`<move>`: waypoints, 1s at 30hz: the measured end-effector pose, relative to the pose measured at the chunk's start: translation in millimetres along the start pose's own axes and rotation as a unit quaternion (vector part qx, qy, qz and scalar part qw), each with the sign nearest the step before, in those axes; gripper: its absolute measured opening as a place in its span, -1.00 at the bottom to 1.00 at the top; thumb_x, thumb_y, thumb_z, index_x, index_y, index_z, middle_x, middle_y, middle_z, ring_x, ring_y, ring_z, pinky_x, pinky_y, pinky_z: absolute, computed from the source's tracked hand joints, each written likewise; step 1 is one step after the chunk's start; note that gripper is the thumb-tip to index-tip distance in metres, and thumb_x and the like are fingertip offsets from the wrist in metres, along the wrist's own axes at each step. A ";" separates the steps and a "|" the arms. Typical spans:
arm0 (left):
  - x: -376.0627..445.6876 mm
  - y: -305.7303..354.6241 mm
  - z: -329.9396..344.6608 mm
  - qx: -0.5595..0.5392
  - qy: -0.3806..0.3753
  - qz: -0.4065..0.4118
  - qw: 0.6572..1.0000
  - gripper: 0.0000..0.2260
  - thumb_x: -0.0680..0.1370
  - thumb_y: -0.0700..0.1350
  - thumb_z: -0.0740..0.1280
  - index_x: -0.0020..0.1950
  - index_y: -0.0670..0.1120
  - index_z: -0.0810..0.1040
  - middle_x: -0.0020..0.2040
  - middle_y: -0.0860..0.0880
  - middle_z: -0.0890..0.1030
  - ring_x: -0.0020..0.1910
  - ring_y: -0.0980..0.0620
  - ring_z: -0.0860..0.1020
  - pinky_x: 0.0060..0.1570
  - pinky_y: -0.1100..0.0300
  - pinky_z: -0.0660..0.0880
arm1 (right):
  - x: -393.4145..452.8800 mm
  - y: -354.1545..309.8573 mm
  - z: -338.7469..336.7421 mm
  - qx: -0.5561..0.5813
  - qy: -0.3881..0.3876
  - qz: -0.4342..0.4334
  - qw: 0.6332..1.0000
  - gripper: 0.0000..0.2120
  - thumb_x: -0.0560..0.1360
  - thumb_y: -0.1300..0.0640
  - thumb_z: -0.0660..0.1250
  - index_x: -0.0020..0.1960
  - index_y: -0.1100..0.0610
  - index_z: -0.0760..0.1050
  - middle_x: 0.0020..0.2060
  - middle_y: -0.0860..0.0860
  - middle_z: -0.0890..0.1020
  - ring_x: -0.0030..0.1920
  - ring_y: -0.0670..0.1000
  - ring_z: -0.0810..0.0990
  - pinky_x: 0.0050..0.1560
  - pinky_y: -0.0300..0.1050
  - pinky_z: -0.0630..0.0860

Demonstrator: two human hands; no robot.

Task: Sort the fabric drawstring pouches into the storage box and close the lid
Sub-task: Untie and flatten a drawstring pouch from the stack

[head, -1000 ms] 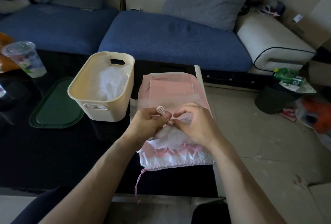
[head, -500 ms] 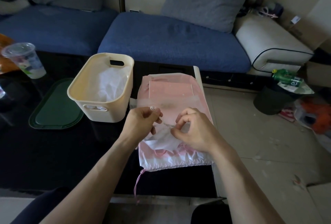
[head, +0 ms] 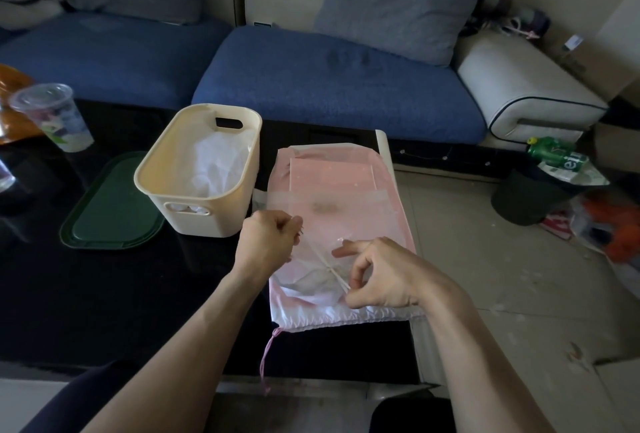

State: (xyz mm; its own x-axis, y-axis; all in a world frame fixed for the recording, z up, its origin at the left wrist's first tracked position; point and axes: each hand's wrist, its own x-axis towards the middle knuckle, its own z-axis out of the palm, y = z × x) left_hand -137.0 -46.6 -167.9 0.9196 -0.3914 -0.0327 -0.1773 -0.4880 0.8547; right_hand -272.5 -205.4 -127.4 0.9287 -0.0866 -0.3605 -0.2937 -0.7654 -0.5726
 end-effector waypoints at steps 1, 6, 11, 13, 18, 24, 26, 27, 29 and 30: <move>0.5 -2.8 0.8 0.019 0.009 0.012 1.000 -0.76 0.60 -0.11 0.34 -0.23 -0.16 0.65 -0.35 -0.01 0.65 -0.51 0.01 0.57 -0.40 0.14 0.59 | -1.6 0.1 0.0 -0.003 -0.002 0.004 1.000 -0.92 0.20 -0.03 0.48 -0.41 -0.05 0.62 0.36 -0.33 0.47 0.46 -0.11 0.32 0.42 0.10 0.31; 6.2 -7.4 -1.7 0.037 0.008 -0.021 0.999 -0.73 0.63 -0.10 0.30 -0.20 -0.19 0.61 -0.34 -0.03 0.62 -0.47 -0.03 0.59 -0.43 0.11 0.60 | -5.0 -2.1 -6.8 0.052 0.093 -0.023 0.994 -0.85 0.37 0.10 0.54 -0.34 -0.05 0.64 0.29 -0.26 0.54 0.29 -0.22 0.45 0.40 -0.05 0.26; 5.4 6.2 -1.8 -0.109 -0.026 -0.117 0.987 -0.61 0.68 -0.01 0.19 -0.13 -0.27 0.60 -0.29 -0.07 0.67 -0.46 0.03 0.54 -0.41 0.22 0.45 | -2.5 -9.4 0.1 0.277 0.128 -0.068 0.950 -0.87 0.44 0.23 0.46 -0.28 0.12 0.66 0.16 -0.19 0.65 0.21 -0.24 0.56 0.23 -0.17 0.40; 1.4 12.2 -1.7 -0.188 -0.043 -0.151 0.970 -0.60 0.69 -0.01 0.15 -0.15 -0.23 0.60 -0.34 -0.05 0.64 -0.43 0.05 0.52 -0.38 0.20 0.39 | -1.3 -16.6 2.9 0.352 0.082 -0.082 0.929 -0.83 0.38 0.20 0.35 -0.36 0.07 0.62 0.17 -0.14 0.65 0.26 -0.17 0.55 0.23 -0.12 0.40; 3.8 16.6 -4.2 -0.433 -0.076 -0.243 0.865 -0.63 0.69 -0.03 0.16 -0.18 -0.19 0.56 -0.14 -0.19 0.72 -0.12 -0.15 0.66 0.18 -0.05 0.54 | 8.7 -20.7 11.5 0.597 0.054 -0.083 0.796 -0.86 0.26 0.17 0.20 -0.47 0.13 0.44 0.18 0.31 0.62 0.26 0.19 0.53 0.35 0.18 0.29; 6.2 25.0 -14.0 -0.650 -0.121 -0.215 0.719 -0.63 0.71 0.03 0.09 -0.15 -0.14 0.50 -0.25 -0.04 0.65 -0.22 -0.02 0.69 0.27 -0.02 0.44 | 8.8 -17.2 2.6 0.792 0.075 -0.090 0.599 -0.70 0.30 0.08 0.41 -0.45 0.16 0.35 -0.12 0.26 0.64 0.04 0.22 0.61 0.41 0.07 0.31; 3.0 32.1 -16.5 -0.698 -0.138 -0.205 0.672 -0.62 0.70 0.04 0.09 -0.26 -0.08 0.41 -0.40 0.04 0.44 -0.42 0.07 0.51 0.03 0.11 0.54 | 5.0 -22.6 2.0 0.840 0.086 -0.088 0.528 -0.67 0.44 0.08 0.35 -0.43 0.15 0.37 -0.18 0.20 0.63 0.08 0.22 0.65 0.38 0.14 0.38; 1.4 34.3 -16.9 -0.710 -0.144 -0.206 0.658 -0.62 0.70 0.04 0.09 -0.27 -0.07 0.38 -0.44 0.05 0.34 -0.48 0.10 0.39 -0.14 0.21 0.54 | 5.2 -24.4 2.5 0.858 0.087 -0.088 0.499 -0.65 0.50 0.07 0.30 -0.42 0.14 0.38 -0.21 0.16 0.62 0.08 0.21 0.65 0.34 0.14 0.42; -0.2 36.0 -15.0 -0.708 -0.160 -0.203 0.657 -0.63 0.71 0.01 0.07 -0.28 -0.05 0.32 -0.47 0.06 0.23 -0.50 0.13 0.25 -0.27 0.35 0.34 | 7.9 -26.2 2.5 0.879 0.093 -0.087 0.460 -0.62 0.57 0.06 0.24 -0.41 0.12 0.39 -0.30 0.08 0.58 -0.01 0.16 0.66 0.33 0.07 0.40; 0.2 36.0 -13.8 -0.696 -0.161 -0.199 0.670 -0.63 0.71 -0.02 0.07 -0.28 -0.05 0.31 -0.47 0.07 0.22 -0.51 0.13 0.21 -0.28 0.31 0.26 | 9.1 -25.8 0.8 0.884 0.094 -0.089 0.449 -0.61 0.59 0.05 0.21 -0.40 0.10 0.37 -0.32 0.05 0.55 -0.10 0.12 0.64 0.31 0.03 0.39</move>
State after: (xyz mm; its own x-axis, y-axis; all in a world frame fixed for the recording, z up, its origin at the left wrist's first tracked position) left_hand -138.4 -53.4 -130.0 0.6341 -0.7041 -0.3197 0.7649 0.5106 0.3928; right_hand -256.7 -185.9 -116.5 0.9269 -0.3047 -0.2192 0.2233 0.9170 -0.3305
